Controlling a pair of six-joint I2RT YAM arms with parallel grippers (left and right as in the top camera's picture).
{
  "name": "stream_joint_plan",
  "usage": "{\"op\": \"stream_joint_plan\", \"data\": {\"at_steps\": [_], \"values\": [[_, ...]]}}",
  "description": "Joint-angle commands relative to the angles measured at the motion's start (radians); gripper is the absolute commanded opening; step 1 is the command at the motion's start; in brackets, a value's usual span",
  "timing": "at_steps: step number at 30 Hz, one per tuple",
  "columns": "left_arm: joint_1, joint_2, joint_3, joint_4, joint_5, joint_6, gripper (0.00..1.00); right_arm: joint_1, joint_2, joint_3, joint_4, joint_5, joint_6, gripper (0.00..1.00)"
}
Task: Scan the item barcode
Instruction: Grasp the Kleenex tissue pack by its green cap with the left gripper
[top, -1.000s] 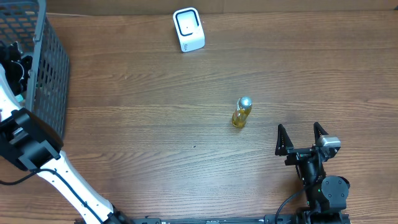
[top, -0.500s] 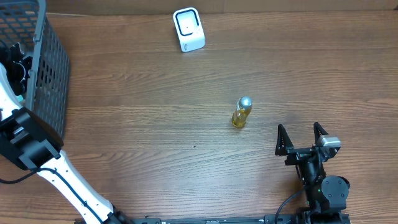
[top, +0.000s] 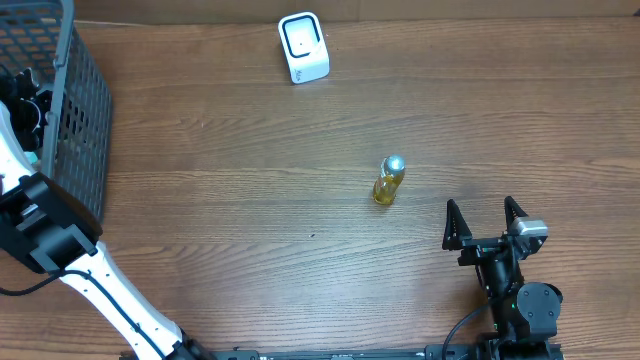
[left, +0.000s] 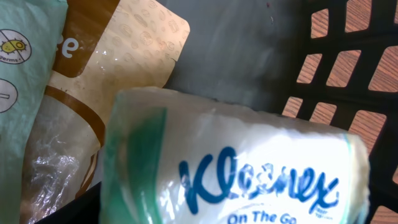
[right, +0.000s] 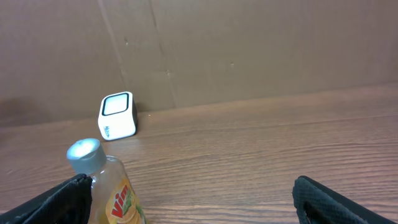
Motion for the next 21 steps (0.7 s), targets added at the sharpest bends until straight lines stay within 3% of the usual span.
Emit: {"op": "stream_joint_plan", "data": {"at_steps": [1,9,21], "values": [[-0.008,0.019,0.0,-0.01,0.0,0.018,0.51,0.005,-0.009,-0.011,0.002,0.004,0.004,1.0],[-0.006,-0.014,0.005,-0.018,-0.086,0.011,0.49,0.005,-0.009,-0.011,0.002,0.004,0.004,1.0],[-0.006,-0.24,0.006,0.012,-0.15,-0.021,0.49,0.005,-0.009,-0.011,0.002,0.004,0.004,1.0]]}}
